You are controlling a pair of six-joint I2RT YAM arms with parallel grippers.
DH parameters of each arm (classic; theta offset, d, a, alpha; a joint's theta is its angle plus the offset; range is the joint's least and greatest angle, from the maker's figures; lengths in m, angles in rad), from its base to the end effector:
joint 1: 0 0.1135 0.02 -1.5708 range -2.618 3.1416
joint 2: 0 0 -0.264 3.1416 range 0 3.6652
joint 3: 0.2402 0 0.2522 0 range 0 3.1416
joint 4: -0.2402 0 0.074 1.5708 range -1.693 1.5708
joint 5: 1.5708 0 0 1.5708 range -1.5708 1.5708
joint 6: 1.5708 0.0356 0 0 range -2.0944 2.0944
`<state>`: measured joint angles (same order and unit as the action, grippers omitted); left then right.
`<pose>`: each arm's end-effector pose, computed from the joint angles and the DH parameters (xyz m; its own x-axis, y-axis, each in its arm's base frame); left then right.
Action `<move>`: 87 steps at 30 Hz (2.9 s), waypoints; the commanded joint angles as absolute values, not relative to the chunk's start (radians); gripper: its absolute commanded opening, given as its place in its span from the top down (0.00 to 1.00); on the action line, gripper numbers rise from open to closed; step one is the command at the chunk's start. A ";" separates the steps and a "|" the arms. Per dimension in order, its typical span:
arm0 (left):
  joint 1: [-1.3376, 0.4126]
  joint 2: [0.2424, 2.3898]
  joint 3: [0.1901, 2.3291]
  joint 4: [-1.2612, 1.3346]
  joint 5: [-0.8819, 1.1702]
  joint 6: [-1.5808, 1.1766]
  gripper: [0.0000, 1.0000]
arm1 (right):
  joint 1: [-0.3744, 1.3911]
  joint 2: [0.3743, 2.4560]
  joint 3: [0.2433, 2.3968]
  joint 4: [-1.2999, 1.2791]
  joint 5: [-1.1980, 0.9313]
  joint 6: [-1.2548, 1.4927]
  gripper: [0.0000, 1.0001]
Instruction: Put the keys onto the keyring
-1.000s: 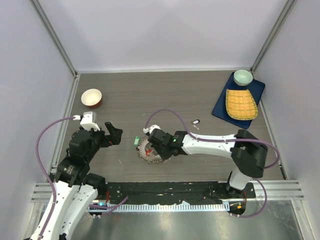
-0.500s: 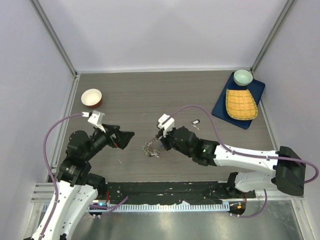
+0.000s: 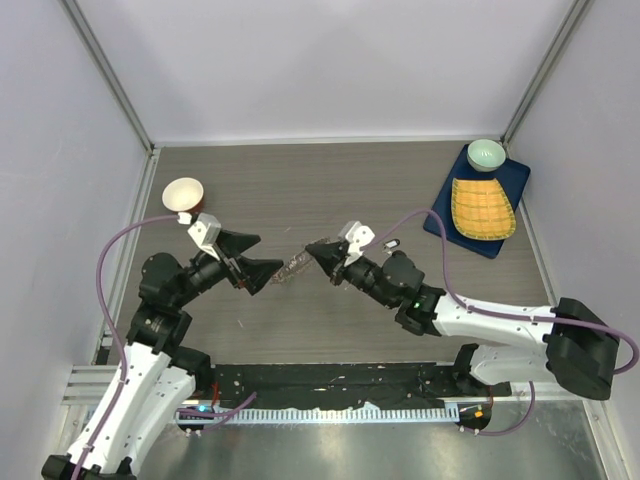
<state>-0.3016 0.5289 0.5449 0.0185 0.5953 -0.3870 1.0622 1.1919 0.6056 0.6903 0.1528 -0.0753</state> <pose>0.1272 -0.0605 0.3142 -0.2643 -0.2450 -0.9328 0.7358 0.5741 -0.3593 0.1353 0.2316 0.2846 0.1098 0.0443 -0.9930 -0.7835 0.6186 -0.0591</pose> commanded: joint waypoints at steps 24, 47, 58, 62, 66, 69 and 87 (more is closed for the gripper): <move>-0.347 0.733 0.574 0.394 0.841 -0.353 0.24 | 0.712 1.327 0.626 1.356 -0.701 0.379 0.99; -0.391 0.868 0.554 0.462 0.916 -0.296 0.53 | 0.684 1.388 0.630 1.488 -0.801 0.463 0.99; -0.391 0.907 0.569 0.488 0.983 -0.328 0.81 | 0.683 1.402 0.635 1.505 -0.816 0.476 0.99; -0.393 0.907 0.565 0.512 0.979 -0.348 0.81 | 0.683 1.410 0.638 1.506 -0.825 0.477 0.99; -0.391 0.905 0.554 0.564 0.973 -0.379 0.76 | 0.683 1.420 0.643 1.517 -0.834 0.488 0.99; -0.393 0.911 0.551 0.594 0.977 -0.406 0.76 | 0.683 1.424 0.647 1.517 -0.842 0.492 0.99; -0.396 0.945 0.563 0.512 0.985 -0.420 0.76 | 0.683 1.424 0.650 1.526 -0.847 0.500 0.99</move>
<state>-0.3885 0.9382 0.5346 0.5304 0.9756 -0.4316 0.6785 1.4345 0.5987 1.2636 -0.8539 0.4938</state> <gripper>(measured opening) 0.260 0.029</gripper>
